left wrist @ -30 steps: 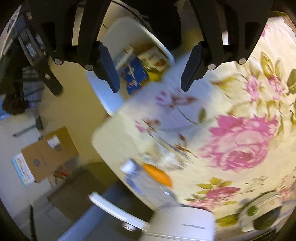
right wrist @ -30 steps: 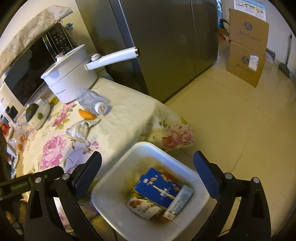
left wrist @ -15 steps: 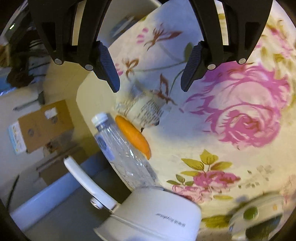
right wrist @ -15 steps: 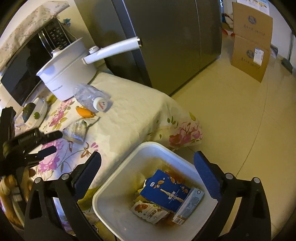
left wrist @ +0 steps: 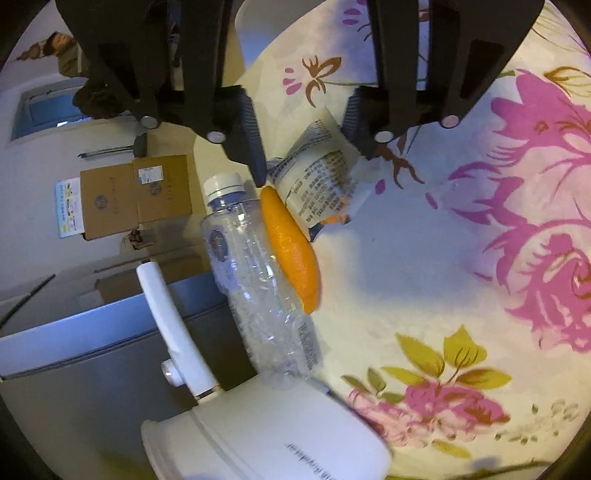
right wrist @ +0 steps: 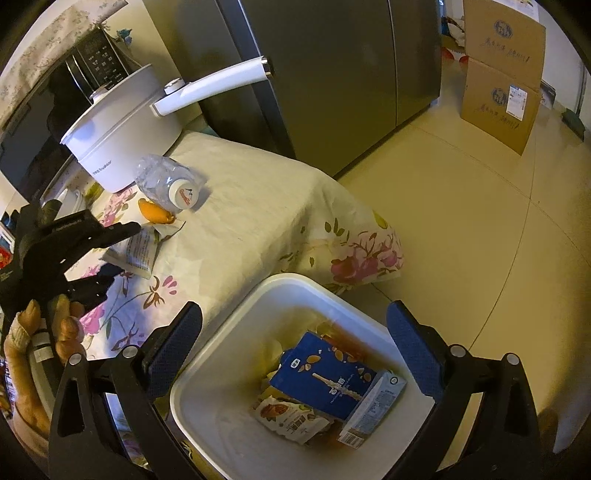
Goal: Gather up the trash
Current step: 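Grasp the white paper wrapper with the left gripper while the right gripper moves toward the orange peel, then grasp the second orange peel with the right gripper while the left gripper holds the wrapper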
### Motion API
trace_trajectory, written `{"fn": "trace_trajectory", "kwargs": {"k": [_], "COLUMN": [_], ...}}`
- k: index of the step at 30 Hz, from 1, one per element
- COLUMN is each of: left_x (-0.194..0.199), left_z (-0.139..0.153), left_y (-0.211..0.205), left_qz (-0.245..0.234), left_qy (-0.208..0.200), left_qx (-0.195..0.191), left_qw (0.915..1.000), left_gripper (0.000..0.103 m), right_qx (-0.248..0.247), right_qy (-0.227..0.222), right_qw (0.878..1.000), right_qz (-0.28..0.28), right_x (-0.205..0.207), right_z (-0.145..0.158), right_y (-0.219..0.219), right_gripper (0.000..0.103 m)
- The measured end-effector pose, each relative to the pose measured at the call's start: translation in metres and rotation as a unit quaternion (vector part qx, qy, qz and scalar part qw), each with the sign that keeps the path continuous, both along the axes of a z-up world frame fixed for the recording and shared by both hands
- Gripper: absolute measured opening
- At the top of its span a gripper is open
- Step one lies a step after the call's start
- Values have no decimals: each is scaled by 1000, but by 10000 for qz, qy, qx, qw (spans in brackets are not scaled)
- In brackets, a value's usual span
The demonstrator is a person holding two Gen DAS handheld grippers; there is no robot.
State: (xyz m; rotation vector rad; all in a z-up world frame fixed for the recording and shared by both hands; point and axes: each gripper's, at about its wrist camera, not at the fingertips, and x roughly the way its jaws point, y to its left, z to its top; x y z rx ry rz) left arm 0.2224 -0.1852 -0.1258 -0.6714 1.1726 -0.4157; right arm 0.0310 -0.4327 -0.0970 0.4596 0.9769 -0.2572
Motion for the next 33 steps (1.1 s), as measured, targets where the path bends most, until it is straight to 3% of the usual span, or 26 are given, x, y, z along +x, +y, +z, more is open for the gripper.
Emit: {"fn": "trace_trajectory", "kwargs": {"k": [7,16,22,24,26,28,33], "left_x": [-17,-60,-87,-94,-99,-103,-105], "left_z": [33,50,55,58,58,57,49], "left_y": [18,104,166,179,188,195,210], "left_qz": [-263,-38,224,258,275,301,343], "left_qy": [-572,-869,-970,-1035,-1079,-1133,-1111], "left_qx": [251,474,604,640,639,570,471], "left_qw": [9977,9951,9932,9922,9917,9915,9921], "left_gripper": [8,8,8,8,8,8,8], "right_qx": [-39,-143,-499,-529,-629,-799,-1236], "right_qy": [43,-55,-159,-169,-94,38,276], "right_qw": [9996,9953,9849,9803,9747,9671,9567], "right_qz": [279,961,1649,1898,2143,2414,2620], "right_x": [10,45,96,115,136,156,187], "right_z": [1,15,28,29,28,24,14], "right_y": [15,54,96,112,130,149,175], "right_gripper": [96,96,95,92,76,68,66]}}
